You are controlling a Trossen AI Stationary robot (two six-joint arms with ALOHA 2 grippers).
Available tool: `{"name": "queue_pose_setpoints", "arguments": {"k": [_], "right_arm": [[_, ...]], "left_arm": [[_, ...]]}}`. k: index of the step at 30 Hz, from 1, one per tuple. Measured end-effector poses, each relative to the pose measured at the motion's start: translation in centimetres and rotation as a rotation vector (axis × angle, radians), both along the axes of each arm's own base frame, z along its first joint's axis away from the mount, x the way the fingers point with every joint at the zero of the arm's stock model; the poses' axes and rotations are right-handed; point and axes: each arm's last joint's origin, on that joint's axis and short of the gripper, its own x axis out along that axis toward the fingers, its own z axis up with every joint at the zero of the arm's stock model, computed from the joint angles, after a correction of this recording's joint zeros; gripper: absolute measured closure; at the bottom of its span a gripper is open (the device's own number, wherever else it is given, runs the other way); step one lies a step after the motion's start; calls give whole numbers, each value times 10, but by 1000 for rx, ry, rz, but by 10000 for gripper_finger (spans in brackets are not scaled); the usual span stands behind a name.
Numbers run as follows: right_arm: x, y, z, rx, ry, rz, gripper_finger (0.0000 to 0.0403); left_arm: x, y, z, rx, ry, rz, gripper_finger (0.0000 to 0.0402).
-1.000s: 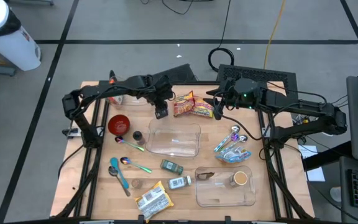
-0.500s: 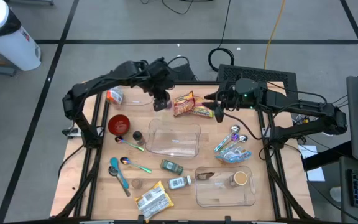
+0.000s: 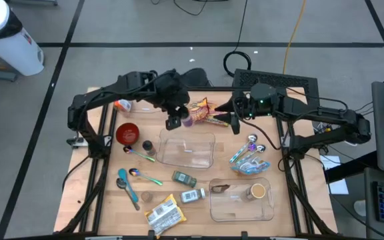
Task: Pick & Place Food Item
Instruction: Put the purple seasoning bottle into the bottom transparent bin
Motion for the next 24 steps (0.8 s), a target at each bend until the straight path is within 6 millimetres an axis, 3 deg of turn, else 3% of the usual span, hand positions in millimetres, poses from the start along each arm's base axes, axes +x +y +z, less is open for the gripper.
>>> {"name": "queue_pose_setpoints", "arguments": {"k": [7,12,17,24], "right_arm": [[24,2,-16,69,25,41,144],[42,15,-27,21,29,116,104],[60,27,-36,-9,4,168,90],[72,27,-49,22,27,159,95]], "left_arm": [[8,-13,3,-46,-65,-12,196],[12,-16,7,-104,-122,-33,196],[14,-20,8,-110,-146,-54,196],[16,-22,10,-124,-176,-77,196]]}}
